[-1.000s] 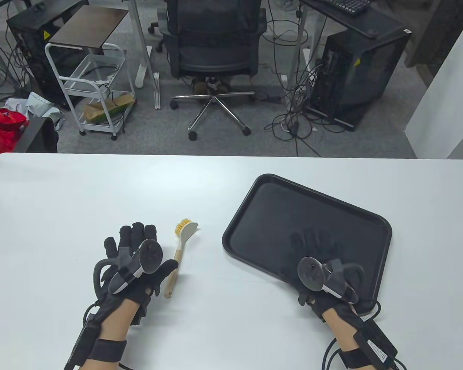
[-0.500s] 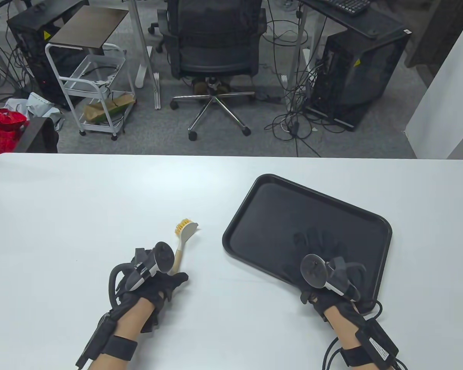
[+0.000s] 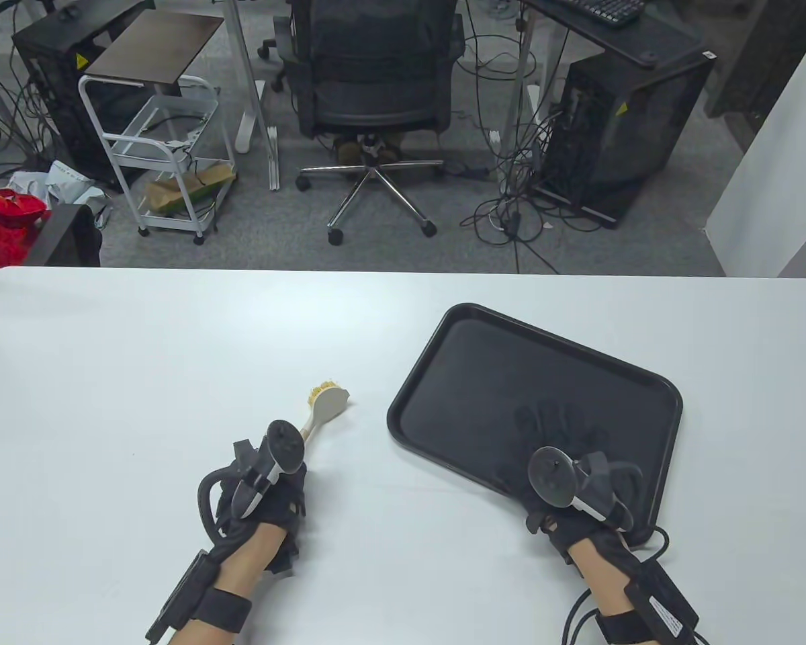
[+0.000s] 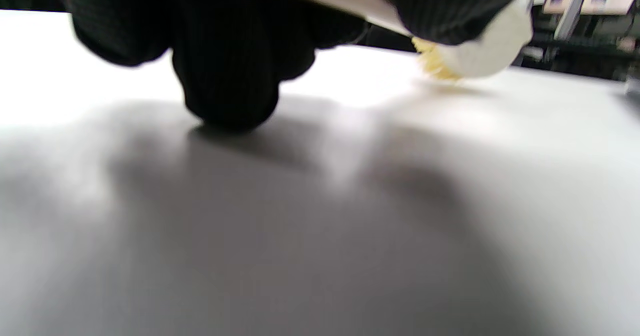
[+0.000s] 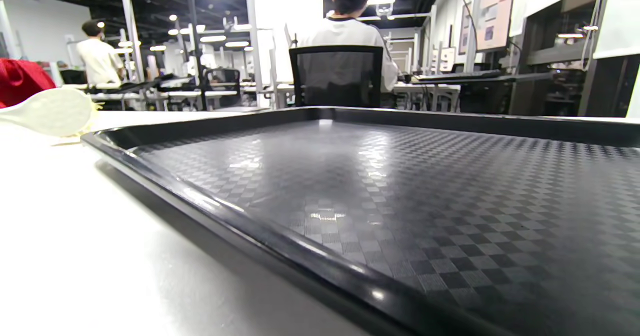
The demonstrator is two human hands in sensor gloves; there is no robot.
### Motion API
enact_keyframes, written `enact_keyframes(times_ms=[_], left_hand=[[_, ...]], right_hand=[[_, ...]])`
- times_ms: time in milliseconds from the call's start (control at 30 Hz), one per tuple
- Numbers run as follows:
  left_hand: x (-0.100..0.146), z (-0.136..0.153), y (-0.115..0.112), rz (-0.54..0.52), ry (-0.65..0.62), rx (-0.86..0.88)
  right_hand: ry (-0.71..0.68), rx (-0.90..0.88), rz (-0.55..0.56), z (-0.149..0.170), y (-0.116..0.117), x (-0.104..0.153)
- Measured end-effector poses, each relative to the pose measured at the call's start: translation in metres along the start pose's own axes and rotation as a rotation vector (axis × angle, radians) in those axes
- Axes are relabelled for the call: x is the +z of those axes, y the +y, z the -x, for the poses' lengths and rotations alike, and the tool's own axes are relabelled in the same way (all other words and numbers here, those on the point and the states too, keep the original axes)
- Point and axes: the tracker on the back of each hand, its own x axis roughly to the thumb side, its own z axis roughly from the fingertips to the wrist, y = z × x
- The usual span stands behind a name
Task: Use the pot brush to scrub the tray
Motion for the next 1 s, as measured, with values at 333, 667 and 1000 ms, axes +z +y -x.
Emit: enact_keyframes(times_ms=[333,667,1000], left_hand=[[0.005,0.037,0.051,-0.156,-0.029,0.412],[0.012,0.069,0.071,-0.192,-0.033,0.663],[0.012,0.080,0.074,-0.170,-0.021,0.731]], right_hand=[[0.216,-0.160,0.028,0.066,-0.014,0.000],[0.722,-0.200,-0.296,0.158,0.004,0.020],[0.735,-0.206,-0.540,0.164,0.027,0.014]])
